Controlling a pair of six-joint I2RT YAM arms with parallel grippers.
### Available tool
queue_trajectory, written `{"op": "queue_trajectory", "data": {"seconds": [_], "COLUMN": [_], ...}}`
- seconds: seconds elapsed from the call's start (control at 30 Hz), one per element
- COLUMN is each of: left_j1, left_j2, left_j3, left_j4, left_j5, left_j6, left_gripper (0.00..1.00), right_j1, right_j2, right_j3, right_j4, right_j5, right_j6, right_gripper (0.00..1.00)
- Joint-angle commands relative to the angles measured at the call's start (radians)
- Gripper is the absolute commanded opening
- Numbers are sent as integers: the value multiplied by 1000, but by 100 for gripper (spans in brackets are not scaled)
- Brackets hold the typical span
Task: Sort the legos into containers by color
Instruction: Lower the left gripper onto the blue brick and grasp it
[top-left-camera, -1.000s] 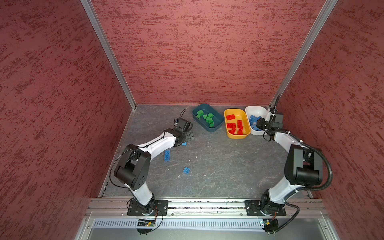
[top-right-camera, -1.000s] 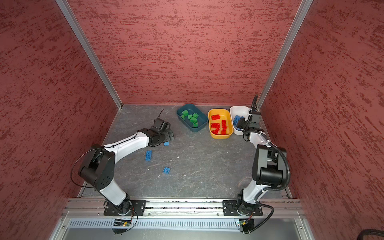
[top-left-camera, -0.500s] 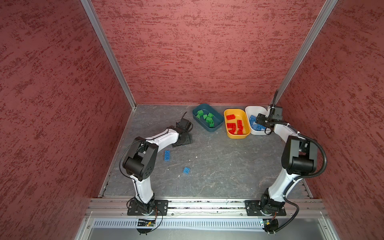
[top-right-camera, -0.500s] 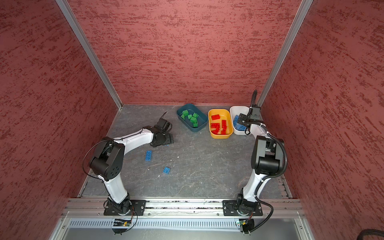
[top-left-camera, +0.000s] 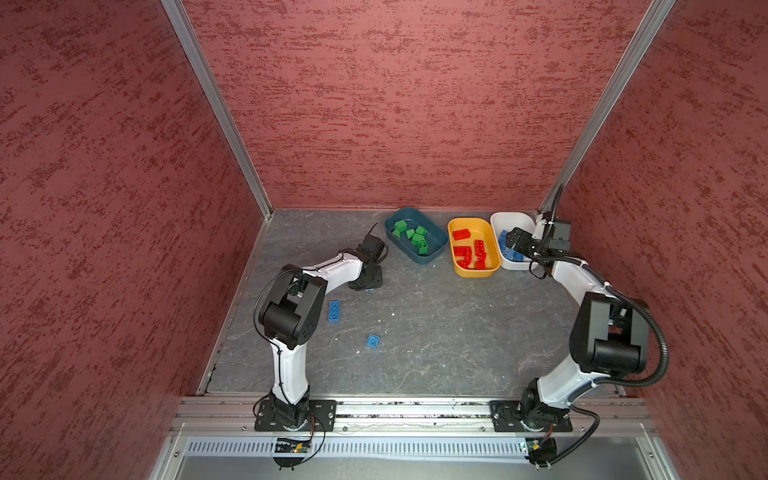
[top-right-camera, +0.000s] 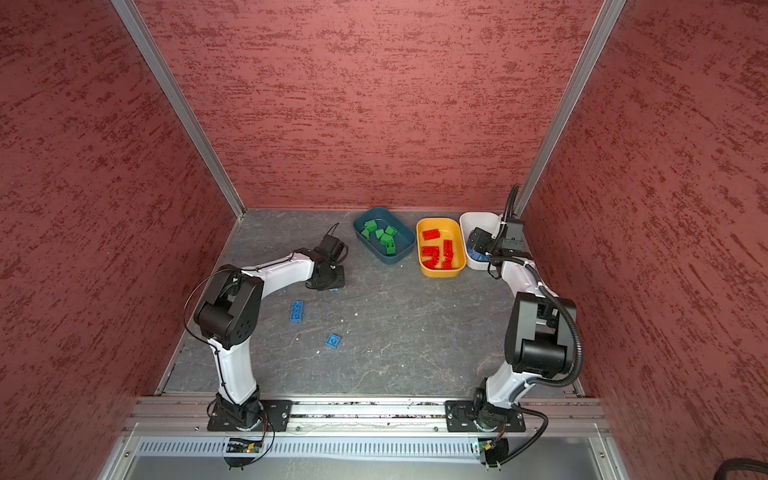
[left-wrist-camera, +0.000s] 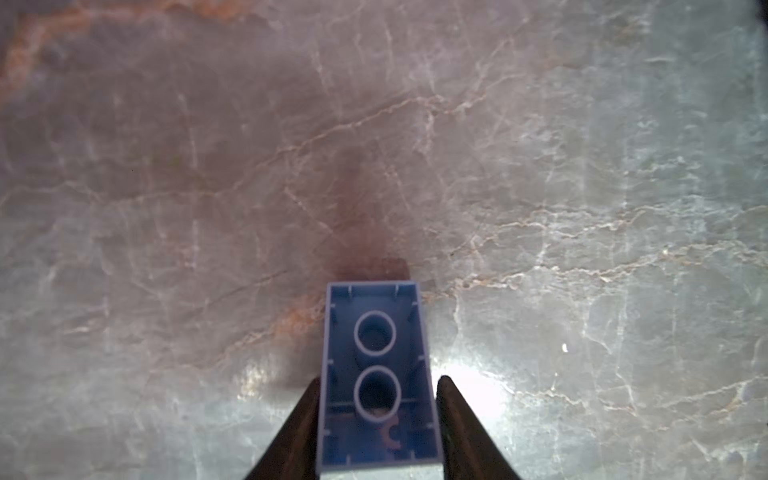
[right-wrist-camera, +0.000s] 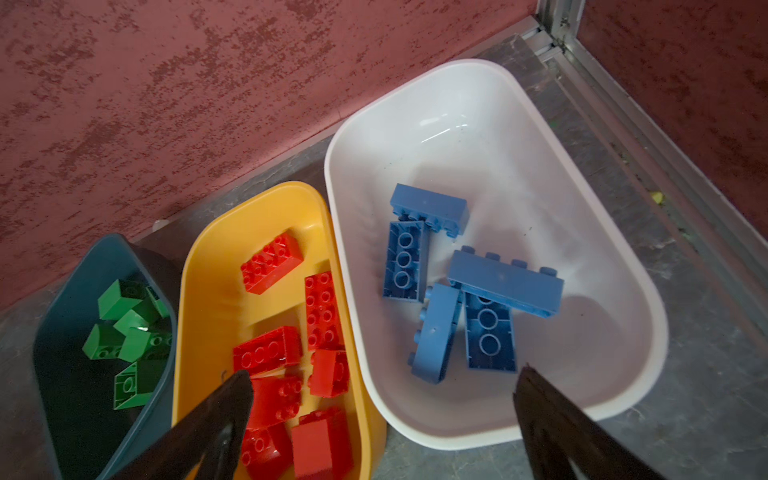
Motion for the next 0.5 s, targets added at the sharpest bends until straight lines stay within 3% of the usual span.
{"op": "queue_trajectory", "data": {"seconds": [0.0, 0.17, 0.33, 0.43, 0.47], "left_j1": [4, 3, 1, -1, -1], "left_j2": [21, 32, -4, -50, -72], "left_j3": [16, 22, -3, -32, -42], "left_j4": [9, 11, 47, 93, 112], "left_j5": [-6, -5, 31, 72, 87], "left_j6": [16, 19, 30, 44, 50], "left_gripper": [40, 30, 14, 0, 0], "right_j1": [28, 59, 99, 140, 157], "right_j2": [-29, -32, -31, -32, -35], "right_j3": [-13, -8, -7, -13, -18], "right_j4": [24, 19, 17, 20, 23], "right_j5": [-32, -31, -56, -69, -76], "right_j6": [19, 22, 13, 8, 12], "right_gripper": [99, 99, 99, 99, 99]}}
